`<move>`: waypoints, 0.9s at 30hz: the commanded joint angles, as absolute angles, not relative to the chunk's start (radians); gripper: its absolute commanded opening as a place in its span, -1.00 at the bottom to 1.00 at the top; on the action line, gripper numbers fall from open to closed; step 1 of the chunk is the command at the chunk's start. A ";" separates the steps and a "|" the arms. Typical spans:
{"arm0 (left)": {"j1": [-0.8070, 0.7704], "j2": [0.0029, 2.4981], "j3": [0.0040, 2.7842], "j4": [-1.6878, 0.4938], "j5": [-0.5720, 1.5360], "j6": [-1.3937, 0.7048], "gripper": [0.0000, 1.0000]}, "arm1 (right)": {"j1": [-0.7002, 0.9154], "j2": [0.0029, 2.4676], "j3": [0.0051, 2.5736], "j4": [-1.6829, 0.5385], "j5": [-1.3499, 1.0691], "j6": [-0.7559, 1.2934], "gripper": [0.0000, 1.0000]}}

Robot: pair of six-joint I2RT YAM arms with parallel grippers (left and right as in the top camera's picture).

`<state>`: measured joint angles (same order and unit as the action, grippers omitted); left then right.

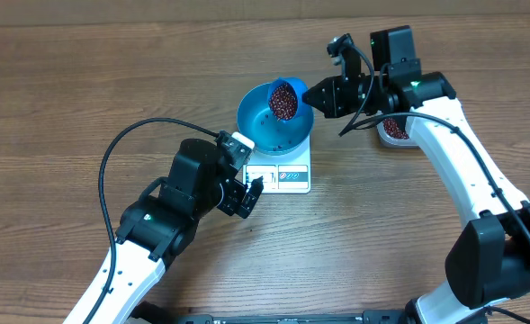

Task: Scoop item into bowl and weigh 150g on scale
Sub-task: 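Carry the filled scoop left over the teal bowl, then tilt the scoop with the right gripper, pouring beans into the bowl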

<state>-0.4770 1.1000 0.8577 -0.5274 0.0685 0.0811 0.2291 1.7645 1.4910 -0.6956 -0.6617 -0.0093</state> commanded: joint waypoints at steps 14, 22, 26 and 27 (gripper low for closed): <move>-0.472 1.105 0.854 -0.522 0.079 0.089 0.99 | 0.250 1.741 1.494 -0.681 -0.644 -0.271 -0.93; -0.472 1.105 0.854 -0.523 0.079 0.089 0.99 | 0.250 1.742 1.494 -0.654 -0.644 -0.378 -0.93; -0.472 1.105 0.854 -0.523 0.079 0.089 0.99 | 0.250 1.744 1.494 -0.620 -0.640 -0.434 -0.92; -0.472 1.105 0.854 -0.523 0.079 0.089 0.99 | 0.250 1.744 1.494 -0.614 -0.640 -0.448 -0.92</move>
<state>-0.4770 1.1000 0.8577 -0.5274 0.0685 0.0811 0.2485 1.7645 1.4910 -0.6380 -0.6376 -0.3717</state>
